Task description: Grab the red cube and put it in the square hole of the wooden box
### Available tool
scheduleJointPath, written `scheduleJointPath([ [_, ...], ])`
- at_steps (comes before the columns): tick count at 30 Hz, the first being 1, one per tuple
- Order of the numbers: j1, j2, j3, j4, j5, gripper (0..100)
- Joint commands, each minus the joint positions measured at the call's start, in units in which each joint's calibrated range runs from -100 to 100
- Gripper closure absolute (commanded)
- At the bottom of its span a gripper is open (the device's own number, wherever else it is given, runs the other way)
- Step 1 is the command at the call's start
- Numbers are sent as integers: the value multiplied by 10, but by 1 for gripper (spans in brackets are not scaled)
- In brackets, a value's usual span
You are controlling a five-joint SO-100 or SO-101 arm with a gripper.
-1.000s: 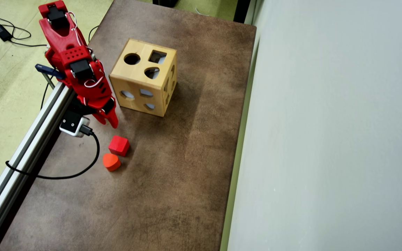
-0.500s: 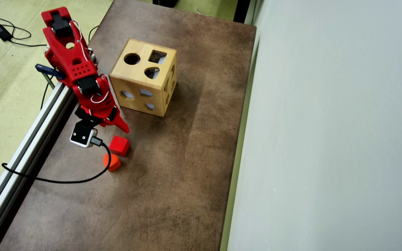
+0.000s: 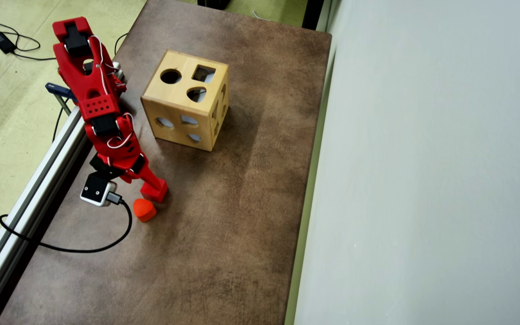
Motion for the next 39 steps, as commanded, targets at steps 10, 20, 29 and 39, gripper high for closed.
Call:
scheduleJointPath([
  [10,-19,11,-24,-10,-1,65],
  [20,-24,69,-89,-10,-2,65],
  [29,-44,71,-93,-10,-12,65],
  [39,-57,72,-88,-6,-28,66],
])
